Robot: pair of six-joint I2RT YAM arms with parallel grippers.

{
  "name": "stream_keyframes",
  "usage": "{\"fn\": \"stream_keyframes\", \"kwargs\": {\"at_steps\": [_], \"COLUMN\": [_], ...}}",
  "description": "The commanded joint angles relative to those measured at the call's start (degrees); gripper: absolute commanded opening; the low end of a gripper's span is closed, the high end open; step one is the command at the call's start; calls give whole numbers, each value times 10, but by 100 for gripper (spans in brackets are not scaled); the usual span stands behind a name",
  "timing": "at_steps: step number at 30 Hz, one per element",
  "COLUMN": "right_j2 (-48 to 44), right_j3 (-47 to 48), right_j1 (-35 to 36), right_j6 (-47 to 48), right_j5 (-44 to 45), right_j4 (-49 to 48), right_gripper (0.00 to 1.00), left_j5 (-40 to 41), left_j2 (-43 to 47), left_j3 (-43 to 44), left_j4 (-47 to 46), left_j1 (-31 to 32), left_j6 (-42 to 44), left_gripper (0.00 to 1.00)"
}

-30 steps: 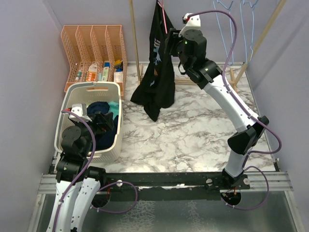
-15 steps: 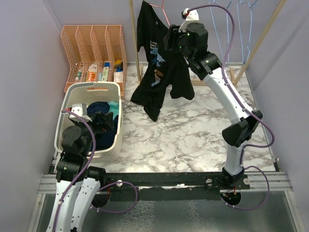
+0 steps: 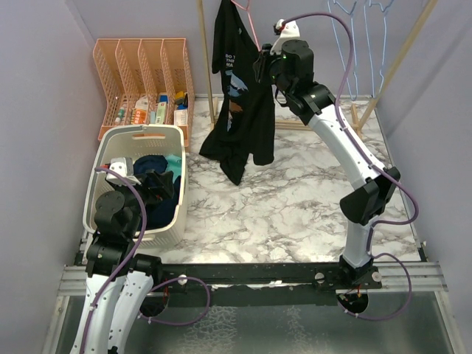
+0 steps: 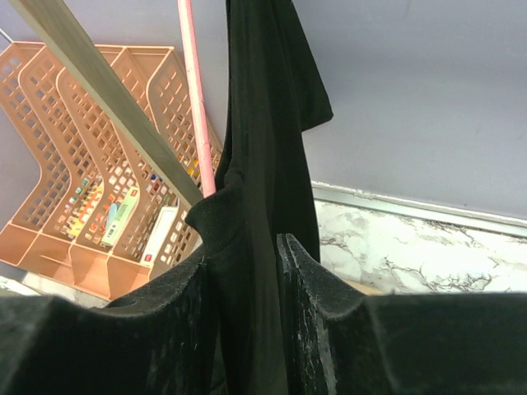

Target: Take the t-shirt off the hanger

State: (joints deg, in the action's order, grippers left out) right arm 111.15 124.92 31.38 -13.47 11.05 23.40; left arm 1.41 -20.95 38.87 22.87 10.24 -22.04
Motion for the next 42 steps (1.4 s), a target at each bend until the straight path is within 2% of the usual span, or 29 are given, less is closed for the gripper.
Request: {"fn": "stream_keyframes", "kwargs": {"at_steps": [1, 2, 3, 15, 24, 28, 33, 38, 42], "right_j2": [-40, -42, -45, -77, -122, -170, -231, -349, -448], "right_j3": [-15, -16, -17, -35, -46, -103, -163, -303, -395], "right_j1": [-4, -4, -4, -4, -4, -4, -4, -3, -4], "right_j6": [9, 9, 10, 33, 60, 64, 53, 25, 9], "right_j5": [13, 15, 18, 25, 48, 57, 53, 20, -36], "right_j4": [-37, -40, -41, -105, -104, -120, -70, -40, 1], "right_gripper": [17, 7, 2, 1, 1, 1, 1, 1, 1], "left_j5": [-14, -15, -15, -19, -19, -22, -41, -70, -124], "left_j2": [-2, -2, -2, -1, 0, -3, -11, -21, -37], "left_j3": [-4, -4, -4, -4, -5, -6, -9, -10, -10], "left_j4": [-5, -5, -5, -6, -6, -9, -17, -34, -77], "left_j1": [2, 2, 2, 2, 2, 2, 2, 2, 2], "left_j6": [-3, -3, -3, -3, -3, -3, -3, 0, -2], "left_gripper": [90, 90, 90, 90, 90, 90, 91, 99, 99]}}
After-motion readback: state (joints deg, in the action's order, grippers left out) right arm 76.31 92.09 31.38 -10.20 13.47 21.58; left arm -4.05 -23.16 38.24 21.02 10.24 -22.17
